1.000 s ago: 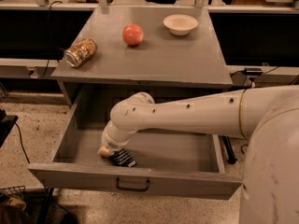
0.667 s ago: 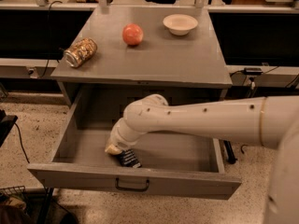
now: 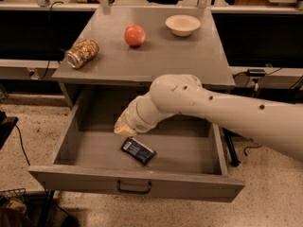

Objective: Pick rxbar blueberry from top drawer and place on counter

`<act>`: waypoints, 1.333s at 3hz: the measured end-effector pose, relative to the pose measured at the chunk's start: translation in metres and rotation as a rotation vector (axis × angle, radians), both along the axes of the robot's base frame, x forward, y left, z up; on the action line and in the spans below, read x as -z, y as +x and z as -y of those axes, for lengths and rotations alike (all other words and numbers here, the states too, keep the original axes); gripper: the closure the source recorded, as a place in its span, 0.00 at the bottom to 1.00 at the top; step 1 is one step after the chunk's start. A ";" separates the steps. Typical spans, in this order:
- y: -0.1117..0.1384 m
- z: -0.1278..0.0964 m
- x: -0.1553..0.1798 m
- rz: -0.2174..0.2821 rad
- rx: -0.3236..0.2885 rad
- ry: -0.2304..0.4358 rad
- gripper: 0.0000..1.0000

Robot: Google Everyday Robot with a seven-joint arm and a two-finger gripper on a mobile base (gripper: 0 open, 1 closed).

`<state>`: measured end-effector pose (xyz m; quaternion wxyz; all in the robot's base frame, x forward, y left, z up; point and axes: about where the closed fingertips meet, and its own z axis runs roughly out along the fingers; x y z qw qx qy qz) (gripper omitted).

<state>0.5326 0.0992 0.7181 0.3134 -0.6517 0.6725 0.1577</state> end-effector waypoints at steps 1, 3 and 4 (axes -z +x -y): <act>0.010 0.010 -0.004 -0.032 -0.014 -0.029 1.00; 0.011 0.032 0.041 -0.127 0.080 -0.138 0.59; 0.001 0.033 0.058 -0.153 0.116 -0.116 0.36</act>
Offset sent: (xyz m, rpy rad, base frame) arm 0.0253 -0.0356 -0.0479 -0.2122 0.1738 -0.0954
